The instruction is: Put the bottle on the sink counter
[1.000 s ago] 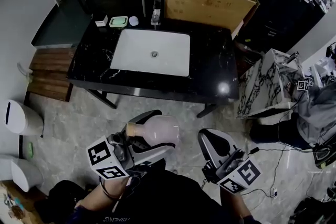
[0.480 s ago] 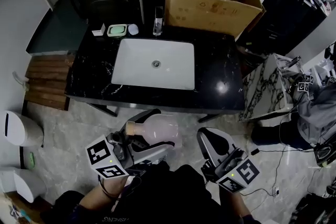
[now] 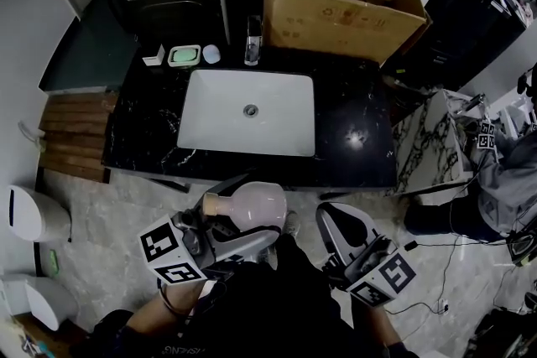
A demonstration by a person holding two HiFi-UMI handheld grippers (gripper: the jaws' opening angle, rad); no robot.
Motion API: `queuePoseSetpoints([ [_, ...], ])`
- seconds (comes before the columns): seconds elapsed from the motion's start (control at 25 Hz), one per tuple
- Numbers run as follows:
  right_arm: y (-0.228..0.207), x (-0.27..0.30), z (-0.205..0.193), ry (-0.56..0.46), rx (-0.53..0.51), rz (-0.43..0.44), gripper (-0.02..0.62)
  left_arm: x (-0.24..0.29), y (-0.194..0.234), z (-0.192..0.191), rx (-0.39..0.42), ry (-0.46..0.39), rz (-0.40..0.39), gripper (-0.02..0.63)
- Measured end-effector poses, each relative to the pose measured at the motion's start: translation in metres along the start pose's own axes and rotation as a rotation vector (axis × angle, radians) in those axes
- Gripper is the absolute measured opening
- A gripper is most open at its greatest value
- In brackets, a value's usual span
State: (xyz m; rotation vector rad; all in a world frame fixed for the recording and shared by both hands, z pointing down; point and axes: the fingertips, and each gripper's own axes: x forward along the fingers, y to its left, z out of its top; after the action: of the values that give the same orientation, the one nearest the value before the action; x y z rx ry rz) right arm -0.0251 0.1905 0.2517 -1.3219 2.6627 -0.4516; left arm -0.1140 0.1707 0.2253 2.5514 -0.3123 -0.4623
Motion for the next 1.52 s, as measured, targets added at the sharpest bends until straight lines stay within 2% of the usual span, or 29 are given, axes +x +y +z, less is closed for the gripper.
queuePoseSetpoints([
  [0.28, -0.024, 0.024, 0.009, -0.023, 0.029, 0.028, 0.026, 0.017, 0.028, 0.004, 0.003, 0.004, 0.021, 0.388],
  [0.44, -0.048, 0.033, 0.006, 0.007, 0.016, 0.027, 0.026, 0.029, 0.047, 0.007, -0.003, 0.002, 0.038, 0.388],
  [0.76, -0.096, 0.061, 0.025, -0.004, 0.055, 0.063, 0.026, 0.068, 0.089, 0.015, -0.004, -0.005, 0.078, 0.388],
  [0.92, -0.128, 0.07, 0.024, 0.033, 0.034, 0.074, 0.026, 0.089, 0.11, 0.018, -0.005, -0.009, 0.102, 0.388],
  [1.08, -0.151, 0.085, 0.038, 0.021, 0.072, 0.1, 0.026, 0.109, 0.131, 0.021, -0.013, -0.014, 0.131, 0.388],
  [1.52, -0.218, 0.114, 0.039, 0.084, 0.106, 0.149, 0.026, 0.158, 0.194, 0.017, -0.03, -0.011, 0.205, 0.388],
])
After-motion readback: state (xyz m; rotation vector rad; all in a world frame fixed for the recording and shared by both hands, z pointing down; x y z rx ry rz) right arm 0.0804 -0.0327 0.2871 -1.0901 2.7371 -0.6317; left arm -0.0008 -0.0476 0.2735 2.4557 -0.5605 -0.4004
